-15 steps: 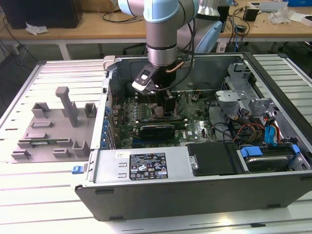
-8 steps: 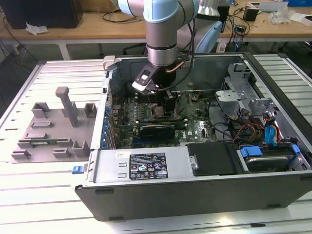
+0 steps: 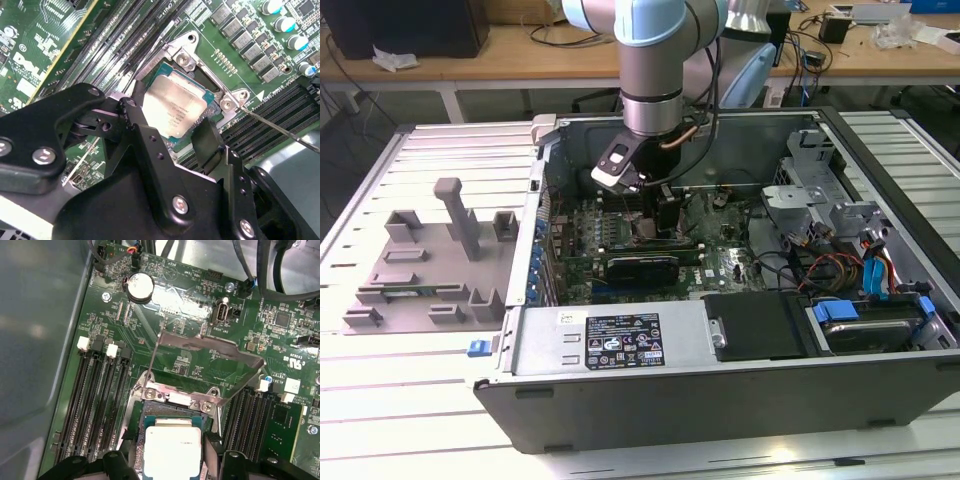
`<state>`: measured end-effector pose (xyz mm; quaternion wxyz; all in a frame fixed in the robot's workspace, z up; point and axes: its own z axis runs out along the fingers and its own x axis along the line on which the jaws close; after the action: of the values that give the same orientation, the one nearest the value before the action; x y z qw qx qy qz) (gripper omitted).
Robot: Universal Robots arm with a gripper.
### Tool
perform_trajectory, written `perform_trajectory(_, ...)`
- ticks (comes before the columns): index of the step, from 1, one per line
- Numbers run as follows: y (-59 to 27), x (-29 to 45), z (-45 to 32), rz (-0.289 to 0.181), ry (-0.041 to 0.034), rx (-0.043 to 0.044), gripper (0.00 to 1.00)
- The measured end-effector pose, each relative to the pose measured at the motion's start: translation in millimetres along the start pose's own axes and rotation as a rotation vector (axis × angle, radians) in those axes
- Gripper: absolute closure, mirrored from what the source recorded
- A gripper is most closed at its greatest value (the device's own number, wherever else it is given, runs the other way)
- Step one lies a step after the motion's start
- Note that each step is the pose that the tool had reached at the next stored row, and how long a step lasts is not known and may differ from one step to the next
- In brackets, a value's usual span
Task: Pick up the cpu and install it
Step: 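Place the cpu into insertion slot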
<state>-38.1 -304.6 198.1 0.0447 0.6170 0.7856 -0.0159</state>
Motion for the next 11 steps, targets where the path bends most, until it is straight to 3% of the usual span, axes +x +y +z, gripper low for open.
perform_trajectory(3,0.1,-0.3,-4.2,0.001,0.001,0.0004,0.37)
perform_trajectory(11,-1.8,0.3,-2.2,0.001,0.0038,-0.0002,0.37)
